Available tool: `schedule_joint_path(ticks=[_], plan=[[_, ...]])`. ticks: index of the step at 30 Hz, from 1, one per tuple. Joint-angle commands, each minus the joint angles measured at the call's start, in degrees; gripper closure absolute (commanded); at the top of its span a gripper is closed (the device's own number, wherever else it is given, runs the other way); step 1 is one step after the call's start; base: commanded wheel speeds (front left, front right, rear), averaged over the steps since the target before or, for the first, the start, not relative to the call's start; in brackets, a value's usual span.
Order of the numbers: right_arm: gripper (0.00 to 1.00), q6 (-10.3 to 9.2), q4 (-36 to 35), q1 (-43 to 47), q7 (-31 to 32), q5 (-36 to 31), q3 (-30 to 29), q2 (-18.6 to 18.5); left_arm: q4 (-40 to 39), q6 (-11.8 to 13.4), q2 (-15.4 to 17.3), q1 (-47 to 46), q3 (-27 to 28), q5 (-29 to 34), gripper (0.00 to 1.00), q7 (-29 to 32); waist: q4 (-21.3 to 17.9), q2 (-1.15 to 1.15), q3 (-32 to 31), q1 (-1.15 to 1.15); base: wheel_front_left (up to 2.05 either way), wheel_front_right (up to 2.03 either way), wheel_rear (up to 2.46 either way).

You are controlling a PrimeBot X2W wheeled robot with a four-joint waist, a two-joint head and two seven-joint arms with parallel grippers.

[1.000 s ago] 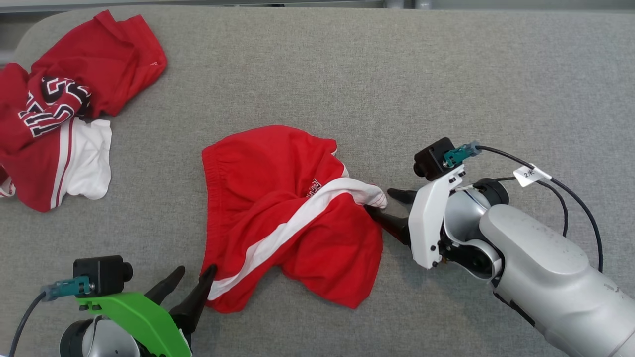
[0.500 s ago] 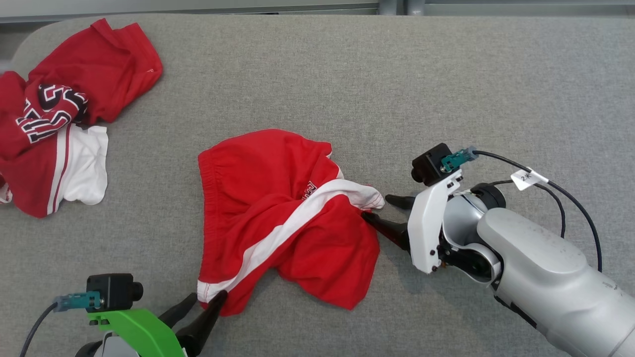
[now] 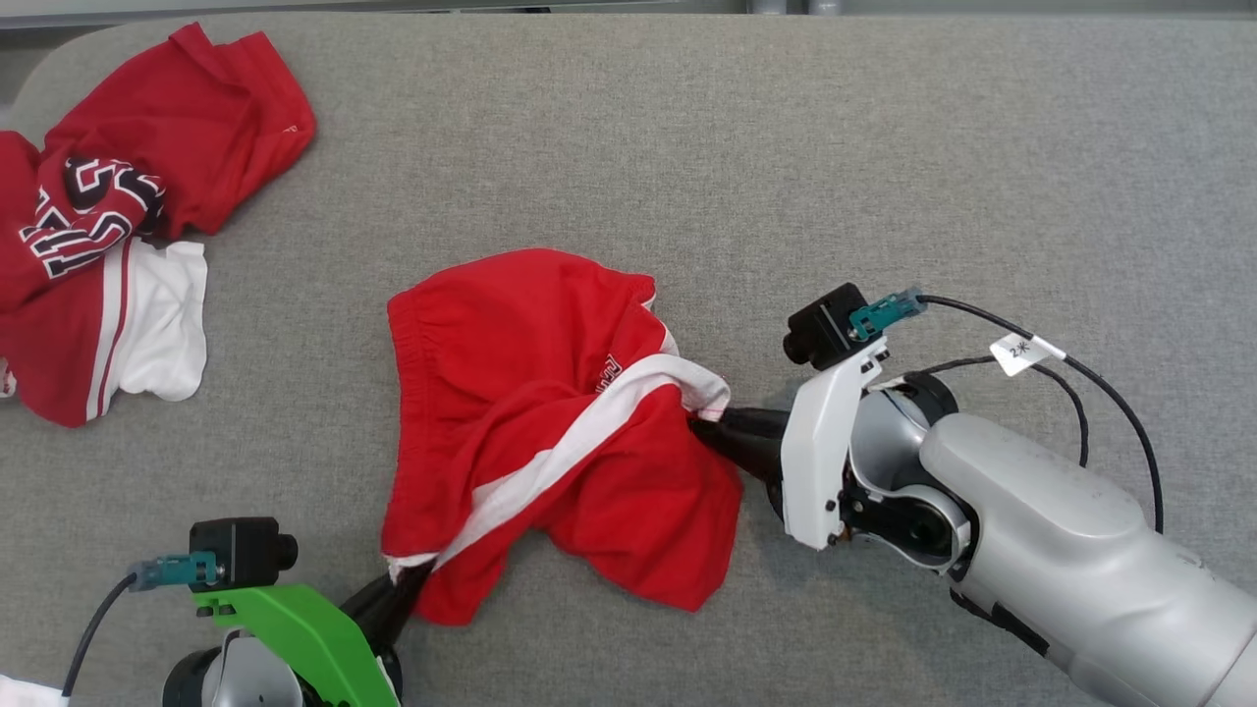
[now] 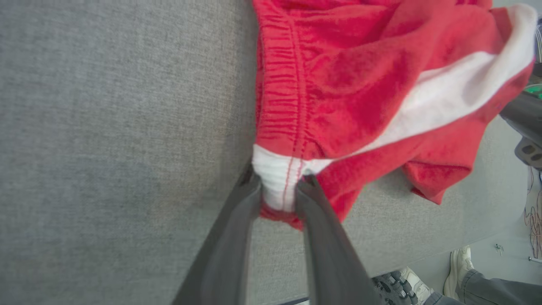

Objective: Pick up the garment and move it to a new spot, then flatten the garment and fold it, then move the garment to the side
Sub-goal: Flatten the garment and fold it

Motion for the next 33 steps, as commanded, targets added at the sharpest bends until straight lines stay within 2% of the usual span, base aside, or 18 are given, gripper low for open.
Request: schedule_joint_path(ticks=[1, 9, 14, 19, 24, 25, 30, 33], plan=[[1.00, 0.02, -0.73, 0.45, -0.40, 1.33, 0.19, -0.47, 0.06, -0.24, 0.06, -1.12, -0.06, -0.36, 1.00, -0.59, 0.11, 0.47, -0.22, 0.00, 0.00, 0.00, 0.00], [1.00, 0.02, -4.39, -1.29, -4.04, 5.27, -0.54, -4.96, -6.31, 0.14, 1.83, -2.24, 3.71, -1.94, 1.00, -2.60, -0.83, 0.47, -2.66, 0.00, 0.00, 0.00, 0.00], [1.00, 0.02, -6.69, -3.19, -5.45, 5.04, -1.90, -8.71, -14.21, 0.90, 3.92, -3.16, 5.86, -3.31, 1.00, -0.48, -2.40, 0.47, -4.25, 0.00, 0.00, 0.00, 0.00], [1.00, 0.02, -12.31, -3.88, -7.17, 4.85, -4.50, -13.52, -21.98, 1.79, 4.22, -3.01, 6.01, -5.60, 1.00, 1.91, -4.53, 0.47, -5.76, 0.00, 0.00, 0.00, 0.00], [1.00, 0.02, -20.17, -0.72, -9.90, 4.88, -10.18, -20.51, -30.56, 3.25, 3.74, -1.39, 6.39, -7.79, 1.00, 3.49, -6.86, 0.47, -6.12, 0.00, 0.00, 0.00, 0.00], [1.00, 0.02, -20.17, -0.72, -9.90, 4.88, -10.18, -20.51, -30.56, 3.25, 3.74, -1.39, 6.39, -7.79, 1.00, 3.49, -6.86, 0.47, -6.12, 0.00, 0.00, 0.00, 0.00], [1.00, 0.01, -27.44, 3.77, -11.69, 4.52, -18.85, -27.57, -38.77, 4.78, 4.53, -0.94, 7.71, -10.08, 1.00, 5.46, -9.11, 0.47, -5.01, 0.00, 0.00, 0.00, 0.00], [1.00, -0.03, -31.28, 6.66, -12.05, 5.03, -24.44, -29.68, -41.98, 5.66, 4.92, -2.20, 7.23, -11.68, 1.00, 7.26, -10.18, 0.47, -3.17, 0.00, 0.00, 0.00, 0.00]])
